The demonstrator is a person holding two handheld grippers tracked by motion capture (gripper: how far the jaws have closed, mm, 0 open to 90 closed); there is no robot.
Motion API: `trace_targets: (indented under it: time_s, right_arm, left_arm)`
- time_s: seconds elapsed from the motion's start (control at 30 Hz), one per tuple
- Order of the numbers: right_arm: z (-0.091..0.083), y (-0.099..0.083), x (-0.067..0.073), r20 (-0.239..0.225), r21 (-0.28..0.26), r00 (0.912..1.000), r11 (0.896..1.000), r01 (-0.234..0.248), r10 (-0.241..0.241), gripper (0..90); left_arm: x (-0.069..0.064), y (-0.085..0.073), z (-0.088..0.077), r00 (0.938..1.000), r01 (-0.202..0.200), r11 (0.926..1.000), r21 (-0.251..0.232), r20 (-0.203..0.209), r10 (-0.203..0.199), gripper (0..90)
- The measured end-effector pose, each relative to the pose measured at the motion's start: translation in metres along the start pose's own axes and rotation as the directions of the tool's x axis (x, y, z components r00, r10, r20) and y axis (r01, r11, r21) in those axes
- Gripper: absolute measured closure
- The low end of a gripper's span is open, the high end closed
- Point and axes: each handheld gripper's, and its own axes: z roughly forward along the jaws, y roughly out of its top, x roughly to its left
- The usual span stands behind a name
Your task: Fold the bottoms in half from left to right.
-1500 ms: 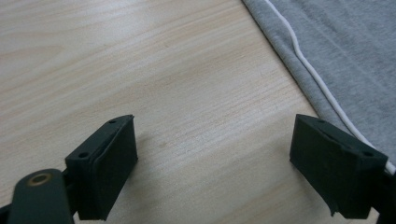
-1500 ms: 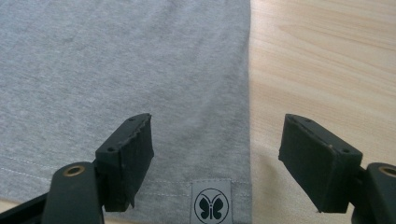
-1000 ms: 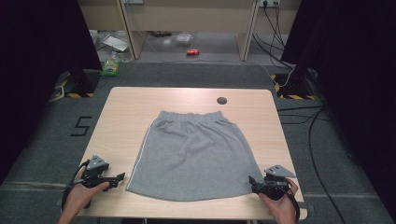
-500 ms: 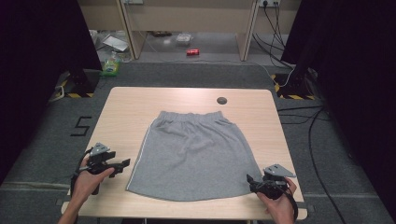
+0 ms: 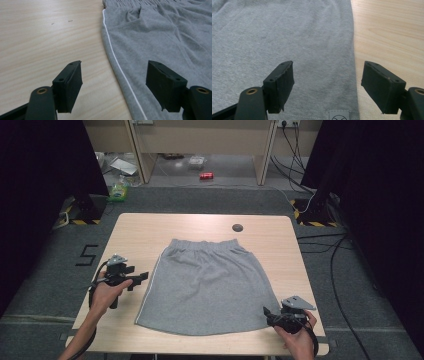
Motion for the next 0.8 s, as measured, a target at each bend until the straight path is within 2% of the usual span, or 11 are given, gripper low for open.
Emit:
trace_targets:
  time_s: [0.2, 0.27, 0.37, 0.5, 0.53, 0.57, 0.8]
  right_arm:
    - [0.000, 0.000, 0.000, -0.003, -0.002, 1.0000, 1.000, 0.001, -0.001, 26.0]
    - [0.000, 0.000, 0.000, -0.002, -0.003, 1.0000, 1.000, 0.005, -0.005, 26.0]
    - [0.001, 0.000, 0.001, -0.005, 0.001, 1.0000, 1.000, 0.004, -0.004, 26.0]
    - [0.001, 0.000, 0.001, -0.006, 0.002, 1.0000, 1.000, 0.005, -0.005, 26.3]
    - [0.001, 0.000, 0.001, -0.006, 0.002, 1.0000, 1.000, 0.005, -0.005, 26.3]
    - [0.002, 0.000, 0.001, -0.009, 0.003, 0.9999, 1.000, 0.007, -0.007, 26.4]
    - [0.001, 0.000, 0.001, -0.011, 0.000, 0.9999, 1.000, 0.006, -0.006, 26.4]
  left_arm:
    - [-0.001, 0.014, 0.014, 1.0000, 0.004, 0.9999, 0.010, -0.002, -0.004, 31.0]
    - [-0.001, 0.024, 0.023, 1.0000, 0.008, 0.9999, 0.015, -0.004, -0.007, 32.4]
    - [-0.003, 0.032, 0.029, 1.0000, 0.003, 0.9998, 0.019, -0.005, -0.003, 35.2]
    - [-0.011, 0.051, 0.044, 0.9998, -0.021, 0.9993, 0.031, -0.003, 0.021, 39.2]
    - [-0.011, 0.051, 0.044, 0.9998, -0.021, 0.9993, 0.031, -0.003, 0.021, 40.3]
    - [-0.014, 0.058, 0.051, 0.9997, -0.024, 0.9990, 0.038, -0.007, 0.024, 40.9]
    - [-0.017, 0.072, 0.073, 0.9992, -0.031, 0.9978, 0.058, -0.025, 0.033, 44.7]
